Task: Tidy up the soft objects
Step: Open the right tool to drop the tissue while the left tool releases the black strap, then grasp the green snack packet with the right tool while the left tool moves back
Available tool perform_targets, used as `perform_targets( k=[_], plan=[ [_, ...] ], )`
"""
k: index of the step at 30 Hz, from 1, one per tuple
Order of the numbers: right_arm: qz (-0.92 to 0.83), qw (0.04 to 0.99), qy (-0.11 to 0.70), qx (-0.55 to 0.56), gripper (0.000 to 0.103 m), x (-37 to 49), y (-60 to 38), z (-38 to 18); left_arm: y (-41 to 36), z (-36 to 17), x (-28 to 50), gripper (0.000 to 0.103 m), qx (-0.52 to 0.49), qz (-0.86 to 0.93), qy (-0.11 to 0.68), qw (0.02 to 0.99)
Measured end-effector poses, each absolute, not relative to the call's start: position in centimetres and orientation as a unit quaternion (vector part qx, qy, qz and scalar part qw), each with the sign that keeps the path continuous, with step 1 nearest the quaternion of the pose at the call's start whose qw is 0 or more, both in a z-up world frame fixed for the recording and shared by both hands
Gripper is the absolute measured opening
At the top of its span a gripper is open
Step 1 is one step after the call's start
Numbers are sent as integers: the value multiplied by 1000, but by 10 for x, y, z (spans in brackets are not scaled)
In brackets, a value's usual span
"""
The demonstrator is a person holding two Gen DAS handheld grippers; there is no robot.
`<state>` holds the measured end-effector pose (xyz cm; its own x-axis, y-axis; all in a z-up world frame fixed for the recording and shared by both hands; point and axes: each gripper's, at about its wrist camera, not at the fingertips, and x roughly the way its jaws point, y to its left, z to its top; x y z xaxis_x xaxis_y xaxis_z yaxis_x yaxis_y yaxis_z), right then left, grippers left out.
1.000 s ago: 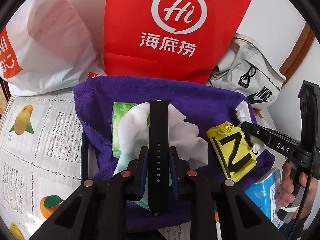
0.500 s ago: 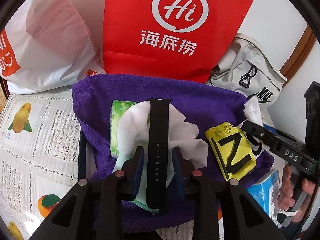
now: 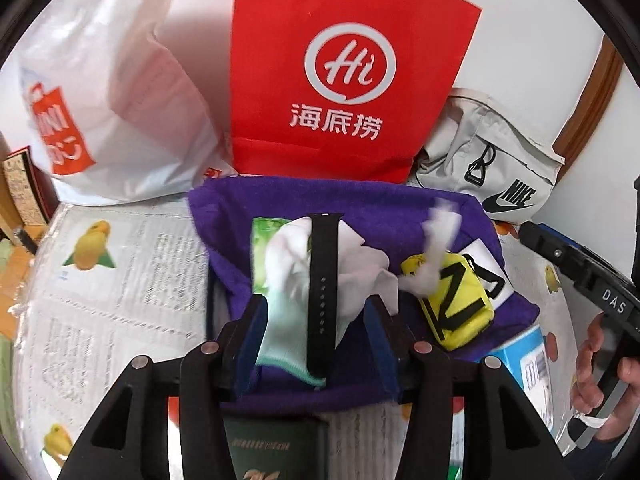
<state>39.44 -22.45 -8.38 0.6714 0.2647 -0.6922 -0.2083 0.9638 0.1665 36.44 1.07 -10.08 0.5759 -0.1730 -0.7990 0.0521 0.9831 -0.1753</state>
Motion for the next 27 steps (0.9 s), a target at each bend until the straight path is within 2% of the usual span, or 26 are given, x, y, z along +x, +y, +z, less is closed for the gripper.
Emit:
perform_targets(
  k=[8, 17, 22, 27],
  plan=[
    [131, 914, 383, 28, 59, 325, -228, -77, 21, -77, 318, 48, -59, -57, 435, 896],
    [151, 897, 414, 21, 59, 224, -232, -100, 12, -76, 257, 48, -36, -76, 438, 895],
    [168, 888, 427, -4, 59, 170, -226, -120, 15, -89, 227, 51, -44, -80, 446, 890],
    [175, 871, 458, -22, 61, 142, -227, -165, 21, -104, 200, 51, -53, -87, 454, 885]
  ],
)
